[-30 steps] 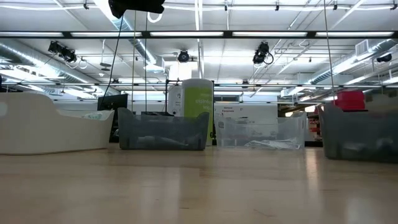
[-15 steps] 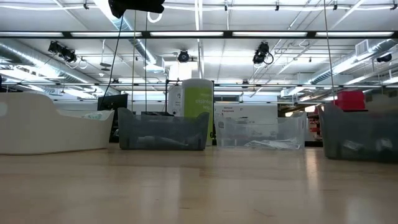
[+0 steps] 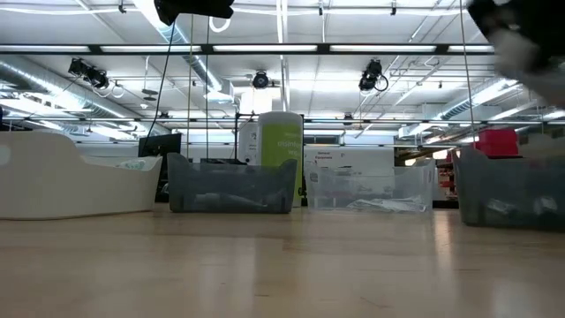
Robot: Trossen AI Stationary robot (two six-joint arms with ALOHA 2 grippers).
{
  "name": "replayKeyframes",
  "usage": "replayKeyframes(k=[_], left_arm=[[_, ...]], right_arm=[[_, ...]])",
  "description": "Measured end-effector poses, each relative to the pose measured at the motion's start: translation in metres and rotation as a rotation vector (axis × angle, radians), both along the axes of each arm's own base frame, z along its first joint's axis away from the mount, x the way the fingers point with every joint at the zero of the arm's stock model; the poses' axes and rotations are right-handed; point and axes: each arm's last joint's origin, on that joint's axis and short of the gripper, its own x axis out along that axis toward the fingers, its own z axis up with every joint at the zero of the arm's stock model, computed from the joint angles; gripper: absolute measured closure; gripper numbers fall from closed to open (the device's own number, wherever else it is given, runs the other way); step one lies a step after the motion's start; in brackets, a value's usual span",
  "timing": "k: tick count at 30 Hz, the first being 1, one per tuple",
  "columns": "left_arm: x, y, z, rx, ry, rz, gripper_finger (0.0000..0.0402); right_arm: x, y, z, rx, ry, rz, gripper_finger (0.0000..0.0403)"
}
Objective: Pick & Place Travel size toiletries
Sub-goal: Put the toothpaste into the left black bin
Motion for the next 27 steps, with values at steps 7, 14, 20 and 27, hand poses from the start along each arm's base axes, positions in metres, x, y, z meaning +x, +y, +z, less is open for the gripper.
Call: replayKeyframes(k=[7, 14, 20, 27], left_arm=[[0.0, 0.0, 0.0, -0.001, -0.001, 0.002, 0.0274], [0.0, 0.0, 0.0, -0.004, -0.005, 0.003, 0.0274], [0.001, 0.001, 0.003, -0.015, -0.052, 0.059, 0.0274], [0.01, 0.009, 0.0, -0.104, -0.127, 0.233, 0.0274]], right_arm=[[0.036, -0.04, 0.019, -0.371, -0.586, -0.622, 0.0332], [0.072, -0.097, 0.019, -0.157, -0.624, -0.797, 0.0328], [0.092, -0.119, 0.03, 0.008, -0.642, -0.603, 0.0328], [0.098, -0.124, 0.049, -0.064, -0.779, -0.522, 0.0327]])
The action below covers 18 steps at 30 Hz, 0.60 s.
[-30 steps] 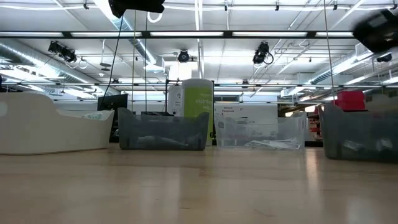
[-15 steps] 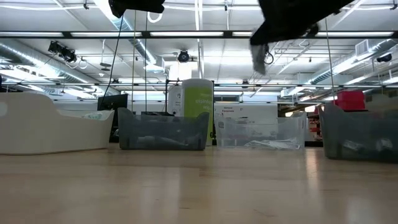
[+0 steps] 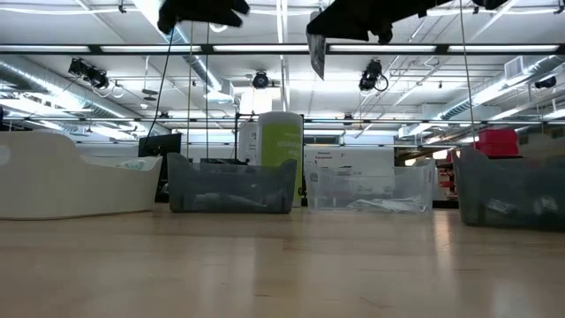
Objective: Pick & Place Travel size toiletries
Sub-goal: Put the toothpaste into the left black bin
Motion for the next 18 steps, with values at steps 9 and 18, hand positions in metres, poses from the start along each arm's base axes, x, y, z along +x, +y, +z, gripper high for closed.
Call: replayKeyframes(k=[9, 18], left_arm=[[0.068, 0.008, -0.047, 0.081, -0.045, 0.017, 0.0274], [0.092, 0.028, -0.066, -0.027, -0.147, 0.075, 0.0274]], right_arm=[[-0.001, 0.0, -0.003, 0.003, 0.03, -0.002, 0.0327], [-0.001, -0.001, -0.005, 0.046, 0.016, -0.043, 0.0327]])
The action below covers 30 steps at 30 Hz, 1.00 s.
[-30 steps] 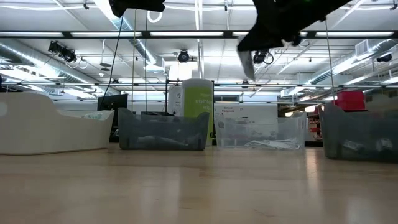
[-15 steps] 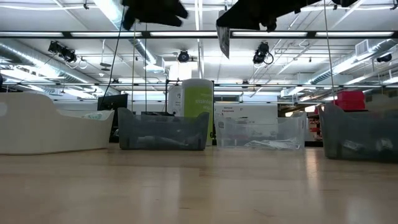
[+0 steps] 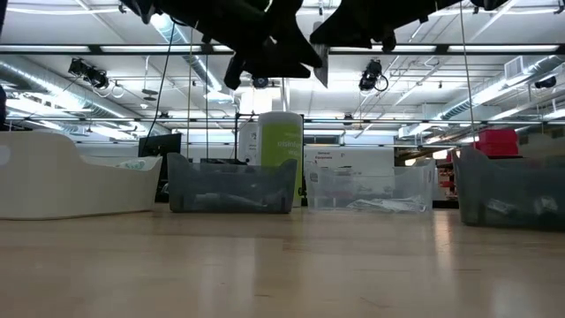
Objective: Pick & Place Travel size toiletries
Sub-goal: Put the toothpaste into the left black bin
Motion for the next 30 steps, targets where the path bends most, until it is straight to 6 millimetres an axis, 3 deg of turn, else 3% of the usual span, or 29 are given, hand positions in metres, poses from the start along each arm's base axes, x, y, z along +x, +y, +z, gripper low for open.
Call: replayKeyframes(k=[10, 15, 20, 26, 30], left_arm=[[0.005, 0.021, 0.001, -0.021, -0.002, -0.03, 0.0276], [0.006, 0.028, 0.0, -0.042, 0.005, -0.063, 0.0325], [0.005, 0.033, -0.004, -0.018, 0.056, -0.052, 0.039], [-0.006, 0.036, -0.019, -0.029, 0.247, 0.025, 0.039], [-0.022, 0.041, 0.002, -0.011, 0.369, 0.045, 0.0395]], right_arm=[[0.0, -0.001, 0.0, 0.057, -0.036, -0.016, 0.0326], [0.001, -0.006, -0.001, 0.058, -0.023, -0.024, 0.0319], [0.001, -0.011, -0.005, 0.076, 0.013, -0.014, 0.0293], [-0.001, -0.011, -0.013, 0.06, 0.105, -0.007, 0.0247], [-0.002, -0.011, -0.015, 0.053, 0.129, -0.008, 0.0219]])
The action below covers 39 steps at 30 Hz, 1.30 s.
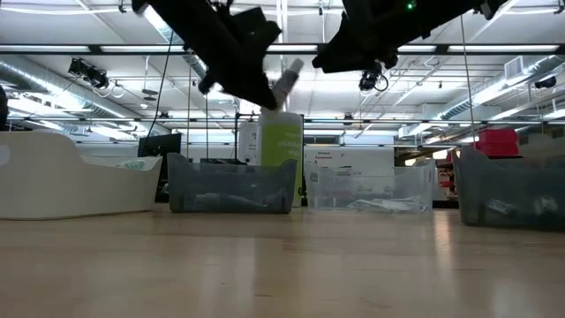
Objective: Pick & Place Travel size toiletries
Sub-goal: Put the toothpaste into the left black bin, then put the nail cutter into the transparent bin
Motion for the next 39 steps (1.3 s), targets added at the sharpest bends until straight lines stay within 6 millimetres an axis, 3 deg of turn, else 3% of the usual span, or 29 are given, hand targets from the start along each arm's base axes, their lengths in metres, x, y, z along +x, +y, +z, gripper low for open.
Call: replayKeyframes(k=[3, 6, 9, 12, 19, 28, 34, 39], left_arm=[[-0.014, 0.012, 0.021, 0.041, 0.126, 0.053, 0.0393], [-0.022, 0.029, 0.025, -0.013, 0.246, 0.051, 0.0395], [-0.026, 0.045, 0.01, -0.148, 0.384, -0.019, 0.0396], [-0.024, 0.061, -0.014, -0.16, 0.526, 0.008, 0.0392], [-0.013, 0.094, -0.054, -0.259, 0.637, -0.014, 0.0389], [-0.013, 0.104, -0.059, -0.294, 0.622, 0.027, 0.0344], [-0.012, 0.101, -0.058, -0.285, 0.637, -0.009, 0.0303], [-0.008, 0.099, -0.044, -0.354, 0.597, -0.035, 0.0285]], right_arm=[[-0.001, 0.0, -0.002, -0.007, 0.027, 0.0, 0.0205], [-0.001, 0.0, -0.003, -0.01, 0.04, 0.0, 0.0196], [-0.001, 0.0, -0.004, -0.011, 0.042, -0.001, 0.0192], [-0.001, 0.0, -0.004, -0.011, 0.042, -0.001, 0.0194], [-0.002, 0.0, -0.004, -0.014, 0.051, -0.003, 0.0212], [-0.002, -0.001, -0.005, -0.016, 0.064, -0.005, 0.0225], [-0.001, 0.002, -0.007, 0.056, 0.068, 0.124, 0.0224], [-0.003, 0.011, -0.013, 0.168, 0.131, 0.258, 0.0218]])
